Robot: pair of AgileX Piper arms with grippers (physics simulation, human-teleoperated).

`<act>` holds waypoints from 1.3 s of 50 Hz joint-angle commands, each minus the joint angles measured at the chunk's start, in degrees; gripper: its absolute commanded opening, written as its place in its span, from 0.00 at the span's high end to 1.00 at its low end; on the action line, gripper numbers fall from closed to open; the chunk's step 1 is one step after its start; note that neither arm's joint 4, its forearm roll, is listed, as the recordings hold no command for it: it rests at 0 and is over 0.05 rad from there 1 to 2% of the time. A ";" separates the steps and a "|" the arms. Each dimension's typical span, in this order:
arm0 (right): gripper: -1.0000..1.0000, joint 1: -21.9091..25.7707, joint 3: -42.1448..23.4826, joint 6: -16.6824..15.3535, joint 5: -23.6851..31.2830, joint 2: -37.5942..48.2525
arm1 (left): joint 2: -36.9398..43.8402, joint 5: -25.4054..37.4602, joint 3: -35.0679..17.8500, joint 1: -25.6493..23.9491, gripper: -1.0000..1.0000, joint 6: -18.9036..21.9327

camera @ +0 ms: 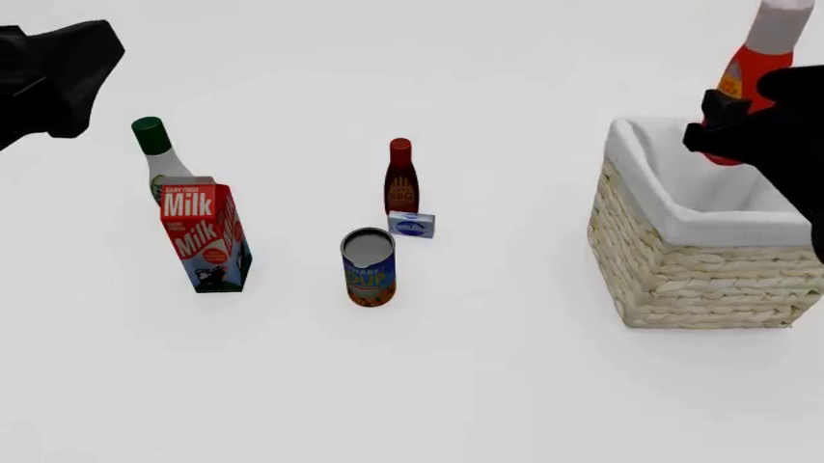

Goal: Pick the ketchup and place it in the basket.

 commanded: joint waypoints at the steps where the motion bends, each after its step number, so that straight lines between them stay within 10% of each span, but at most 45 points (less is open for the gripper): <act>1: 1.00 -2.04 0.87 1.23 -2.97 2.73 | 0.64 -0.56 0.24 -0.09 0.00 -0.10; 65: 1.00 -8.47 -3.75 0.68 -5.84 17.45 | 0.93 -0.80 -0.72 0.10 0.00 -0.47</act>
